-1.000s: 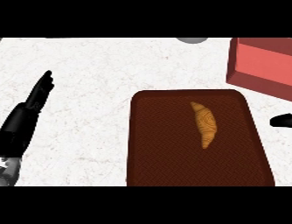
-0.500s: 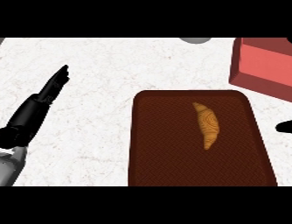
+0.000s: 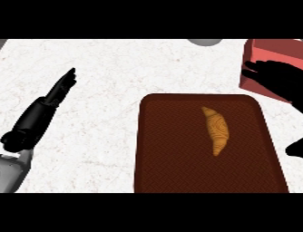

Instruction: Pick the croissant from the tray and place it in the cardboard box

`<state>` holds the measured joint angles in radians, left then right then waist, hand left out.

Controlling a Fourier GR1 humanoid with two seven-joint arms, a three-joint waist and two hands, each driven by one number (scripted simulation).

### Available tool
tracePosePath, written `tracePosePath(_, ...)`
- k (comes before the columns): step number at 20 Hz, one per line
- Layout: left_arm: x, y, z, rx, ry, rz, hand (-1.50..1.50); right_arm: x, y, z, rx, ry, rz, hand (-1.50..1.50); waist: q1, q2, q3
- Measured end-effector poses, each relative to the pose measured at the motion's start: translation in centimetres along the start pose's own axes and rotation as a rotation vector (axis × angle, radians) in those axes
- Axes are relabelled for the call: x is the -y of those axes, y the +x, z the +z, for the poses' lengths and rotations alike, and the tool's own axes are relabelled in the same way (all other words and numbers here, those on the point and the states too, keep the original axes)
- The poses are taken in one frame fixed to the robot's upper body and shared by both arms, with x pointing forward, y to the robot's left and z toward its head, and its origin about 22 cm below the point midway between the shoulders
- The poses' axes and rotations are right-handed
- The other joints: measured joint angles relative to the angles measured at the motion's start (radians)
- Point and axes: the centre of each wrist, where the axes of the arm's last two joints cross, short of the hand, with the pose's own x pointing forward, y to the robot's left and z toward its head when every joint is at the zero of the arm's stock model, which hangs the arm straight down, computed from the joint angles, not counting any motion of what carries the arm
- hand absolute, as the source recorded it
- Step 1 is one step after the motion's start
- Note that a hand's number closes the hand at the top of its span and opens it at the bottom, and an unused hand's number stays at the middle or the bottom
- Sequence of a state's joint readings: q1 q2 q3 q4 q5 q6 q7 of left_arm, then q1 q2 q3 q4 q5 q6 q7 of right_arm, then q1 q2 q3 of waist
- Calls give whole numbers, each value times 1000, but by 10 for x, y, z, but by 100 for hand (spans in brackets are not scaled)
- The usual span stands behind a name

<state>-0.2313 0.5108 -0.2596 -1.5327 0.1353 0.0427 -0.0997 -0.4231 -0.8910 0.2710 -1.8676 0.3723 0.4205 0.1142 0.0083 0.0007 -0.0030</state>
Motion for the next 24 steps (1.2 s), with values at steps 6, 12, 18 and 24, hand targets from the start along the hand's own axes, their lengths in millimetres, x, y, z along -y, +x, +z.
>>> tracePosePath(6,2,2,-1,3,-8,5,0,-16,55,-17,-58,174,143,-150,6,-2,0)
tracePosePath(12,1,-1,-4,3,-3,8,0,-35,101,-34,-133,271,230,-150,-1,-2,1)
tracePosePath(18,-6,0,-8,-5,0,6,0,-54,121,-50,-191,320,216,-150,-5,-2,2)
tracePosePath(24,-3,-10,-5,-2,-1,-1,0,-70,128,-60,-232,340,238,-150,-6,-1,3)
